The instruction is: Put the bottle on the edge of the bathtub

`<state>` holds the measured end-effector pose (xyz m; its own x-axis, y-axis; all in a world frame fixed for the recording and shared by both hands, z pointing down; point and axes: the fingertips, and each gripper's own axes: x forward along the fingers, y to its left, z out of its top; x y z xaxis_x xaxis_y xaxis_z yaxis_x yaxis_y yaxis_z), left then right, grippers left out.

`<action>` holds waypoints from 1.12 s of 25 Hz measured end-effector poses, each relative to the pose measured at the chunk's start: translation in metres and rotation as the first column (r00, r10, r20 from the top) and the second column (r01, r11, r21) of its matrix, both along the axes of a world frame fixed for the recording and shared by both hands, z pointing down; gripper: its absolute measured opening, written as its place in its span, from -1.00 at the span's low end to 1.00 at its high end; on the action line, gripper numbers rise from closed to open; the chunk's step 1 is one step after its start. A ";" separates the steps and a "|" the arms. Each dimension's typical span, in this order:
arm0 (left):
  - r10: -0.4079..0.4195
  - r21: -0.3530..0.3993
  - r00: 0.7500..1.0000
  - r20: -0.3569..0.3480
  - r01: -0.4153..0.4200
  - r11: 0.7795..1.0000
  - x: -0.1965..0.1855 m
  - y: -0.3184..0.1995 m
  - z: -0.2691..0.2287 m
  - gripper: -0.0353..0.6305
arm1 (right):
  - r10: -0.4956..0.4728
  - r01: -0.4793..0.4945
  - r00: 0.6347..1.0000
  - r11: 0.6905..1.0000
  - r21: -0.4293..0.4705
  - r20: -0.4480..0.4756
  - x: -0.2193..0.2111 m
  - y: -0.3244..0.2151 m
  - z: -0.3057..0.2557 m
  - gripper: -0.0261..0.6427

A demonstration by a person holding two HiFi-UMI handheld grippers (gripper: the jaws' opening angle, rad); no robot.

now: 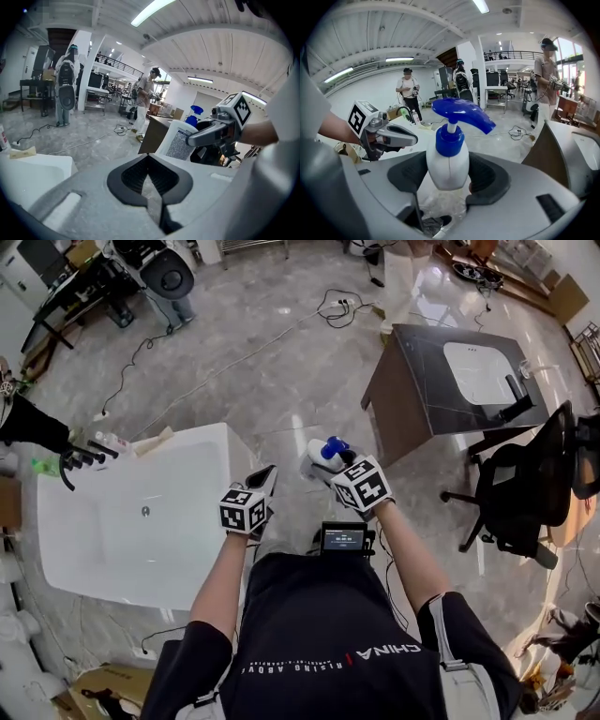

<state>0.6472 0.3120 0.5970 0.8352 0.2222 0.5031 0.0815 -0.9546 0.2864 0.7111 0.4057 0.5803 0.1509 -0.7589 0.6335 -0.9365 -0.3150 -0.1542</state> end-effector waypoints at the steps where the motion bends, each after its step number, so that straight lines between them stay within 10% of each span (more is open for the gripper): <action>1: -0.014 -0.001 1.000 0.002 0.014 1.000 0.001 -0.003 0.001 -0.87 | -0.009 0.009 1.000 1.000 -0.001 0.002 0.003 -0.004 0.001 -0.11; 28: -0.409 -0.041 0.912 0.021 0.409 0.911 0.010 -0.231 0.019 -0.87 | -0.416 0.415 0.909 0.908 -0.059 -0.003 0.043 -0.271 0.009 -0.11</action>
